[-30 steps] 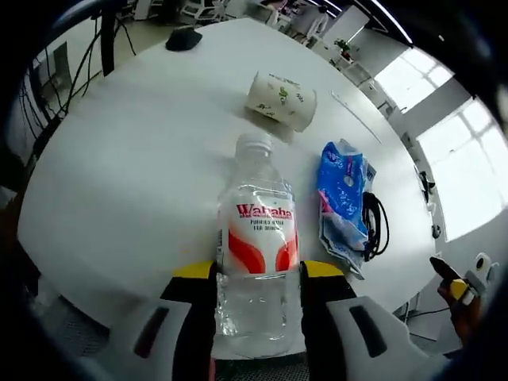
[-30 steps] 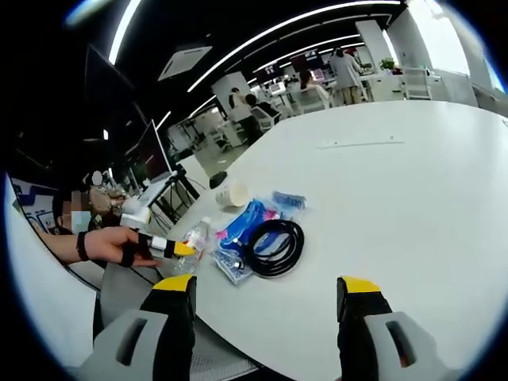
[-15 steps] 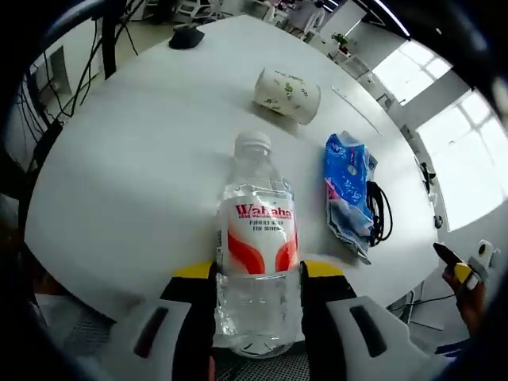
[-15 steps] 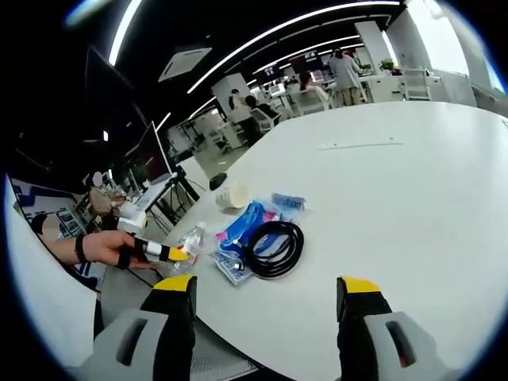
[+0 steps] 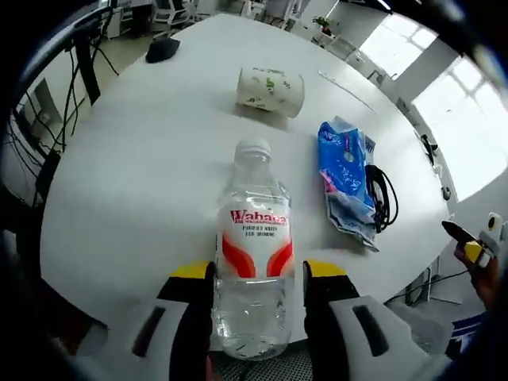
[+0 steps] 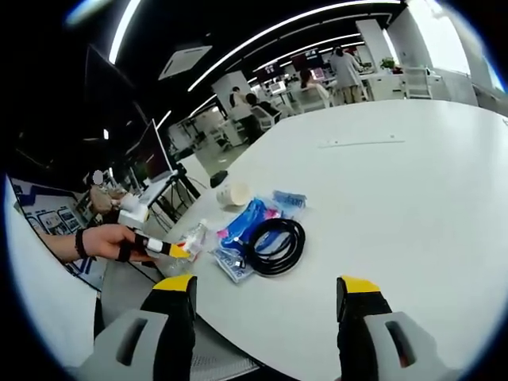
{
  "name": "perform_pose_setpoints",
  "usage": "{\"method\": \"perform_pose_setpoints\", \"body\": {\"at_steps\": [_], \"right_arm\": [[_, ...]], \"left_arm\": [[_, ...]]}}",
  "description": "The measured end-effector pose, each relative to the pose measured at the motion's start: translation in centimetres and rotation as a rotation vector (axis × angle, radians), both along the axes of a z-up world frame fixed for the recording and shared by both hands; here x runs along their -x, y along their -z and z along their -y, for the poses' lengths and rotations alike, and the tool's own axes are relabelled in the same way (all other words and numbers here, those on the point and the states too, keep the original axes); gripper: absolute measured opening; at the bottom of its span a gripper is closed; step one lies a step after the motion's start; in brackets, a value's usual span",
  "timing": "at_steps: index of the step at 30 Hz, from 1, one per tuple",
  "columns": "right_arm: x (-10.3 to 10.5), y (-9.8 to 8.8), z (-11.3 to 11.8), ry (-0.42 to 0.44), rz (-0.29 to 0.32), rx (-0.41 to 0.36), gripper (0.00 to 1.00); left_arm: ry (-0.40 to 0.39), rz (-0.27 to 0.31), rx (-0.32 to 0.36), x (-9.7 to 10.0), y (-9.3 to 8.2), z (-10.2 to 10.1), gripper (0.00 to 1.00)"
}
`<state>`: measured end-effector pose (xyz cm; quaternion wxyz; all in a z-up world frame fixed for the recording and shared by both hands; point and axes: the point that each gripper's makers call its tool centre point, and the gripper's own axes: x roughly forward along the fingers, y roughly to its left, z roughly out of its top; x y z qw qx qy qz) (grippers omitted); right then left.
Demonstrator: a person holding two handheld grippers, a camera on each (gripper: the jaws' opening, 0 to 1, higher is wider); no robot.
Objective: Arrange the tabletop items into an orderly group along one side of the table until the central work area is clear of visible clutter.
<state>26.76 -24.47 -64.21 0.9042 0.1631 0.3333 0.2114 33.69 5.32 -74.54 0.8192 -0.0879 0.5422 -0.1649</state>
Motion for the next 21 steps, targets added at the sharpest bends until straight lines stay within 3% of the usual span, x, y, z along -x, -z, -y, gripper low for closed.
{"method": "perform_pose_setpoints", "body": {"at_steps": [9,13,21], "right_arm": [[-0.2,-0.1,-0.4,-0.018,-0.001,0.0,0.73],[-0.2,-0.1,-0.3,-0.017,-0.001,-0.003,0.73],[0.0,-0.1,0.0,-0.016,-0.006,0.002,0.73]], "left_arm": [[0.049,0.024,-0.047,-1.8,0.2,0.6,0.46],[0.113,0.062,-0.118,-2.7,0.7,0.6,0.47],[0.127,0.057,-0.127,-3.6,1.1,1.4,0.48]]}}
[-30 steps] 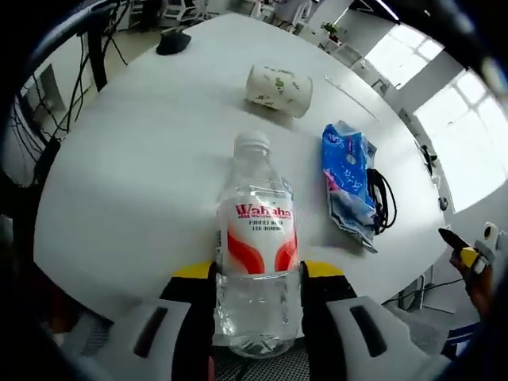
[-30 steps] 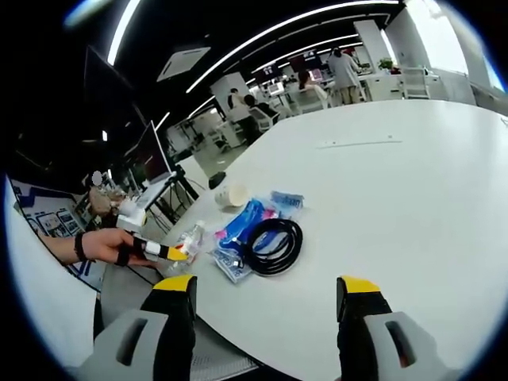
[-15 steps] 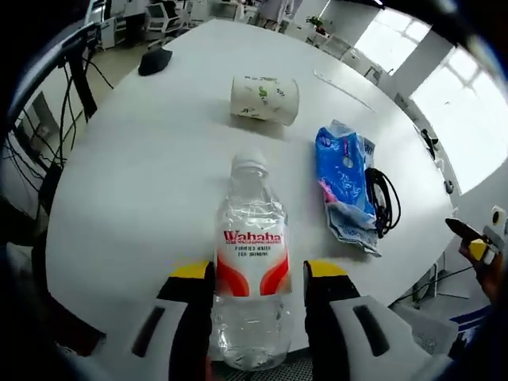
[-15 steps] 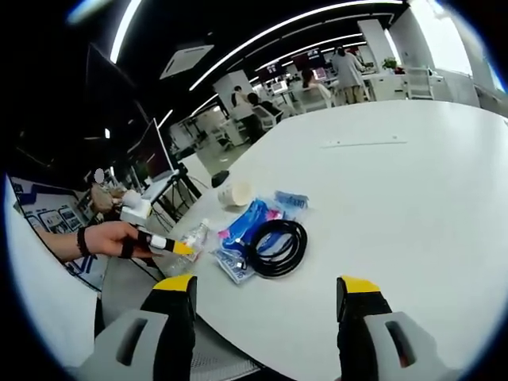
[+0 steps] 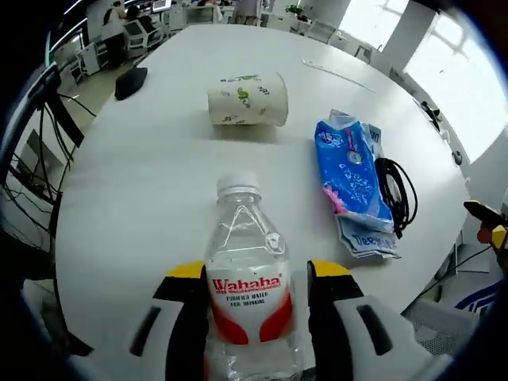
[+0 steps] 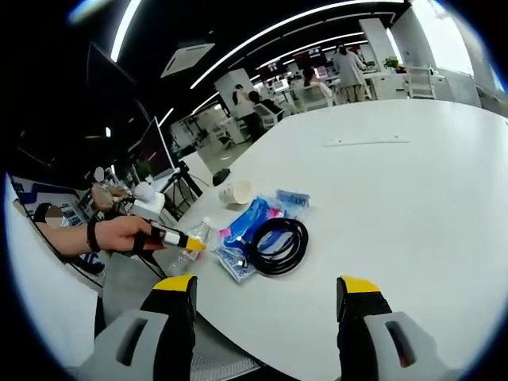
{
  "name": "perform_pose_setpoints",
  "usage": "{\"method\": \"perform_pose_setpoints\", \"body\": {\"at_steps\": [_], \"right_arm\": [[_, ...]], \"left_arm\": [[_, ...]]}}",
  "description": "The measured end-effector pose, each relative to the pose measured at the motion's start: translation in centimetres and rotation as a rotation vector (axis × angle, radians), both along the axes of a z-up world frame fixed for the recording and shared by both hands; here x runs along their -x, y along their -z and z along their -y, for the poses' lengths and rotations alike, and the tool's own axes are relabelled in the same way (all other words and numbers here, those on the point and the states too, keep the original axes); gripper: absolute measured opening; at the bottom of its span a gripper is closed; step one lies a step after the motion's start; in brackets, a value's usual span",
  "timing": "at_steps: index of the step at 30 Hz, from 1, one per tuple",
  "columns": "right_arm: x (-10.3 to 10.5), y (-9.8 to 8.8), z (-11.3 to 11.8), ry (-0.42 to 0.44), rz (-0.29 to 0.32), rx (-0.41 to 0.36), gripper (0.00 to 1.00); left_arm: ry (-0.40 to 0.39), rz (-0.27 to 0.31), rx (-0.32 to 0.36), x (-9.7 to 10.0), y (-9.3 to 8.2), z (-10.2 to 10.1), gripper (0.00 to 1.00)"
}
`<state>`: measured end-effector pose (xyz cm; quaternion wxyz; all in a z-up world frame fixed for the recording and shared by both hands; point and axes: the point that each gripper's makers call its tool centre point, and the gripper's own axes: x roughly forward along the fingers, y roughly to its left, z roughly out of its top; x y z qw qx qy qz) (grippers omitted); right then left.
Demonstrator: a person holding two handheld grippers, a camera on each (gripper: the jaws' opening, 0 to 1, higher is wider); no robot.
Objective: Arrange the tabletop items into an orderly group along one side of the table until the central work area is clear of visible clutter.
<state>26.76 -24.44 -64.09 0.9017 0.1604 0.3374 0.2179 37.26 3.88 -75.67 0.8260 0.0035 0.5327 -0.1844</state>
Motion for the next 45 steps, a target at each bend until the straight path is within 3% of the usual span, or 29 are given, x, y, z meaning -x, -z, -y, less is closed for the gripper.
{"method": "perform_pose_setpoints", "body": {"at_steps": [17,25,45], "right_arm": [[-0.3,-0.1,0.4,0.007,0.003,0.002,0.73],[-0.3,0.0,0.4,0.009,0.002,-0.002,0.73],[-0.2,0.0,0.3,0.022,0.012,-0.017,0.73]], "left_arm": [[-0.032,0.027,0.016,-0.4,-0.2,-0.5,0.4],[-0.037,0.104,0.043,-1.0,-2.2,-0.6,0.4],[-0.034,0.205,0.071,-1.4,-5.4,-1.3,0.39]]}}
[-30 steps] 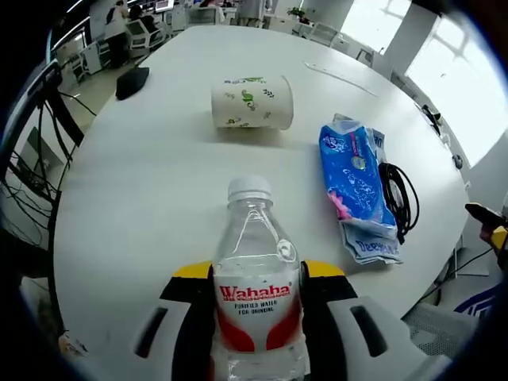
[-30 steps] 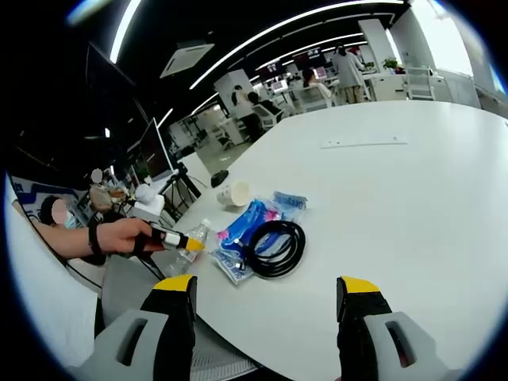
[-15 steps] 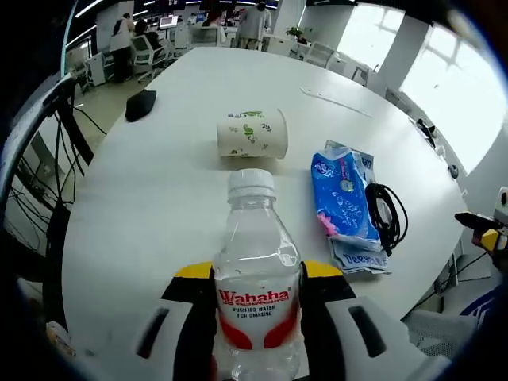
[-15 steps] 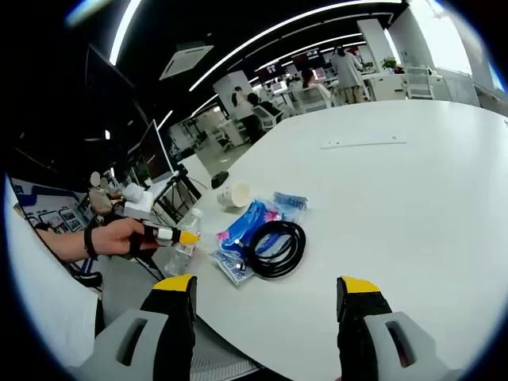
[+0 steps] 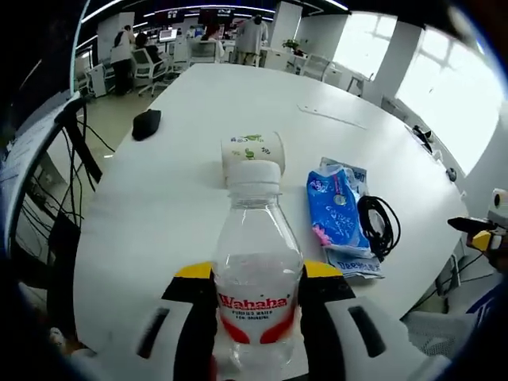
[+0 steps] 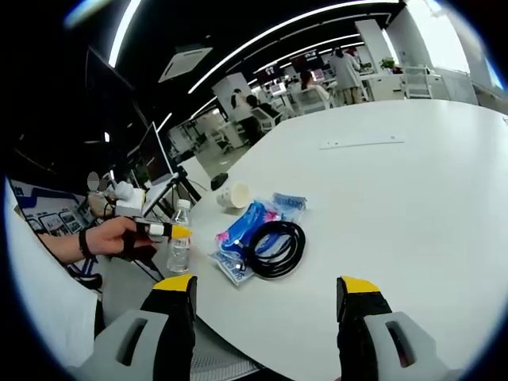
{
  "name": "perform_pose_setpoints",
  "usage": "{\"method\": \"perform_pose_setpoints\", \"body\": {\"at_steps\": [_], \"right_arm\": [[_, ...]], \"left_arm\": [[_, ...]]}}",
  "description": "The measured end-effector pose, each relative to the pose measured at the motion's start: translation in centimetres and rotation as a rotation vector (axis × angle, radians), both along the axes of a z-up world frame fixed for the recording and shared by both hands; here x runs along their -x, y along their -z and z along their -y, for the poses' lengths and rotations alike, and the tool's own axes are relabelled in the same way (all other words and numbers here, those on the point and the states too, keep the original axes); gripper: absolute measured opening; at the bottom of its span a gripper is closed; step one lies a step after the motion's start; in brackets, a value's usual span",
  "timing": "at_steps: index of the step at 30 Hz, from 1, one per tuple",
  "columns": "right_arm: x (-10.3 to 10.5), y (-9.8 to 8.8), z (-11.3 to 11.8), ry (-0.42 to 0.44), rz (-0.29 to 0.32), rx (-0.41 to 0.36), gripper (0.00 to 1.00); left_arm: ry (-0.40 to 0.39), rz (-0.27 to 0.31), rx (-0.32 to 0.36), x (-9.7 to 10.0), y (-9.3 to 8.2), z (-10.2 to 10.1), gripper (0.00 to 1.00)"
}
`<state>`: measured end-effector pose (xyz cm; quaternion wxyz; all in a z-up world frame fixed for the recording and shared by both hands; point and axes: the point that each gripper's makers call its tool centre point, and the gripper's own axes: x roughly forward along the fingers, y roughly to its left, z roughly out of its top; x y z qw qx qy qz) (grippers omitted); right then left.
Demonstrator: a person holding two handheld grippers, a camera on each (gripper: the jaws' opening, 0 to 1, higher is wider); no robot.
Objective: Arrange the tabletop items into an orderly group along one side of the table until the central work area is clear of visible clutter.
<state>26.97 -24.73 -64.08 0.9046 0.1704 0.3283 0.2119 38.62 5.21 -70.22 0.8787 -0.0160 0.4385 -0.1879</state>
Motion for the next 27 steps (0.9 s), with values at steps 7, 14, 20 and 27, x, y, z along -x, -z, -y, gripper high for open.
{"method": "perform_pose_setpoints", "body": {"at_steps": [7,14,20,27], "right_arm": [[0.1,0.0,-0.2,-0.002,0.0,-0.001,0.73],[-0.1,0.0,-0.6,-0.011,0.001,-0.002,0.73],[-0.3,-0.1,-1.2,-0.028,0.004,-0.003,0.73],[-0.4,-0.1,-1.5,-0.039,0.005,-0.004,0.73]], "left_arm": [[-0.033,0.013,0.02,0.7,-0.6,-0.6,0.39],[-0.028,0.029,0.012,1.2,-1.1,-0.9,0.39],[-0.007,0.069,-0.011,1.4,-1.9,-0.8,0.39],[0.029,0.092,-0.047,2.5,-2.3,-1.0,0.39]]}}
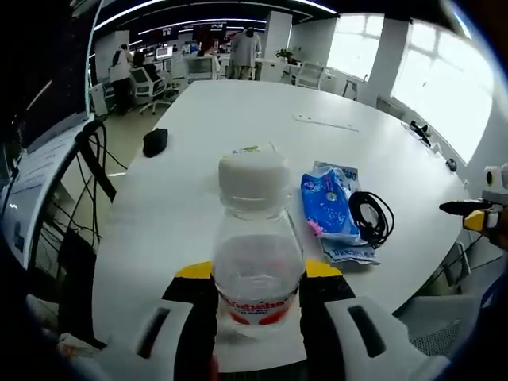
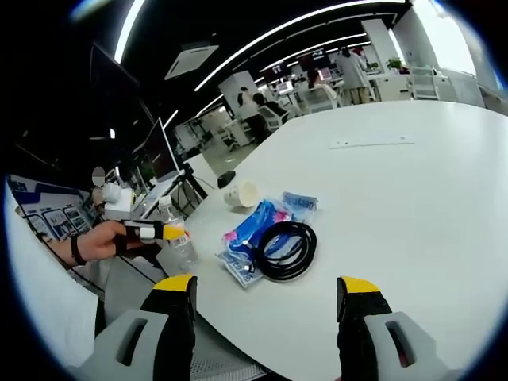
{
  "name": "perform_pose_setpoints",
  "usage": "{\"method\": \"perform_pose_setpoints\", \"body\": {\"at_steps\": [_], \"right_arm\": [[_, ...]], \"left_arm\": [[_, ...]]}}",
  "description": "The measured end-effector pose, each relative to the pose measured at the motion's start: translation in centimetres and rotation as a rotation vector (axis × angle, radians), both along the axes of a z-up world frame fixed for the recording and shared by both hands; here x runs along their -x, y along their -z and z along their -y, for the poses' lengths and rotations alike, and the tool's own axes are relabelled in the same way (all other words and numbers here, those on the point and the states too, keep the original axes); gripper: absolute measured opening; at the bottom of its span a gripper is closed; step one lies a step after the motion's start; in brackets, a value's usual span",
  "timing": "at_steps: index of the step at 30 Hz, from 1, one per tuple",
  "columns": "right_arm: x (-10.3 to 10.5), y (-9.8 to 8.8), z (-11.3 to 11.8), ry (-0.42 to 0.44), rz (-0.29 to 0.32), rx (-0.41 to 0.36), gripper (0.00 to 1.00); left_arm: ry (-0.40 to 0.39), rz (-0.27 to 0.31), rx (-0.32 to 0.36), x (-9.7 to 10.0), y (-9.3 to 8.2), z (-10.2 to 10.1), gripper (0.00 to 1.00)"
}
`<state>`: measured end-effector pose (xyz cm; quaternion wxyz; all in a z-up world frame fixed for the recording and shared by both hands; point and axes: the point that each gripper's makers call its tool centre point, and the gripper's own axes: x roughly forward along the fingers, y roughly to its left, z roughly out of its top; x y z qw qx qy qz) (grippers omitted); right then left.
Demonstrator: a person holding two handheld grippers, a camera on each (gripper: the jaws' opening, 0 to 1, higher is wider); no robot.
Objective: Arrange the tabletop items into an orderly group along one side of the table until the central work area is clear of visible clutter.
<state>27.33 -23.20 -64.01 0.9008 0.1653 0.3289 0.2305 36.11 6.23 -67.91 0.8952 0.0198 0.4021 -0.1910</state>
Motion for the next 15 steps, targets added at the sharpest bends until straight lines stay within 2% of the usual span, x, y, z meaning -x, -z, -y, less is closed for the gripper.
{"method": "perform_pose_setpoints", "body": {"at_steps": [8,15], "right_arm": [[0.2,0.3,0.0,-0.003,-0.008,0.004,0.73],[0.4,0.5,0.1,-0.001,-0.013,0.004,0.73]], "left_arm": [[0.028,0.022,-0.02,1.7,0.1,-0.6,0.39],[0.073,0.021,-0.07,3.2,0.5,-0.8,0.39]]}}
